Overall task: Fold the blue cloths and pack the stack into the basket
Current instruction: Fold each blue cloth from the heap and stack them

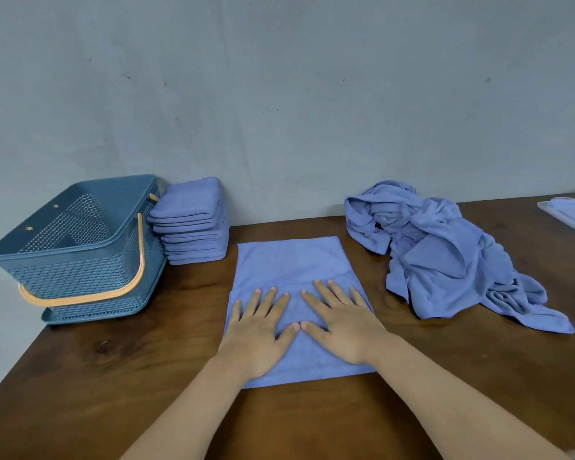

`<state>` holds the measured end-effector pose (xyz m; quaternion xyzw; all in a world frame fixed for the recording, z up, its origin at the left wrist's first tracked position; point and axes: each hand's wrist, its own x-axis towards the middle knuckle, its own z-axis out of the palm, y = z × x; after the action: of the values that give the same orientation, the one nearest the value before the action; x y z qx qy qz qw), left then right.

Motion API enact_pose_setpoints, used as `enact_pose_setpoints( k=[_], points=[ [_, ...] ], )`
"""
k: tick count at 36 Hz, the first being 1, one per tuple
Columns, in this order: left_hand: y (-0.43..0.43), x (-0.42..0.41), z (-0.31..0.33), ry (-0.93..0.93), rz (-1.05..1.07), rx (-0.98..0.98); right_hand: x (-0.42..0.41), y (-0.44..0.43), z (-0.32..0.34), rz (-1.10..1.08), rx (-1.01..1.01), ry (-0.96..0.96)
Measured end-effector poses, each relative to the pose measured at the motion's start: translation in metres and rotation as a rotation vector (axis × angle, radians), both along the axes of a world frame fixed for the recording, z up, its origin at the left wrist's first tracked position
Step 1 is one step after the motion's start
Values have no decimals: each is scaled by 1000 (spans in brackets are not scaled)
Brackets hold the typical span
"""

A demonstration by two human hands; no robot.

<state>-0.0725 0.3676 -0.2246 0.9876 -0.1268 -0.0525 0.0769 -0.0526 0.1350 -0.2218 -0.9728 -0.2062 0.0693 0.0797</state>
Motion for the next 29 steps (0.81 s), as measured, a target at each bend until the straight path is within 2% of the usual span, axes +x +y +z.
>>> enact_pose_setpoints(
  k=[13, 25, 29],
  points=[
    [-6, -80, -6, -36, -13, 7, -84, -6, 2, 3, 12, -17],
    [-9, -96, 6, 25, -23, -14, -99, -6, 10, 31, 0, 20],
    [-3, -69, 21, -145, -15, -48, -69, -4, 25, 48, 28, -101]
  ],
)
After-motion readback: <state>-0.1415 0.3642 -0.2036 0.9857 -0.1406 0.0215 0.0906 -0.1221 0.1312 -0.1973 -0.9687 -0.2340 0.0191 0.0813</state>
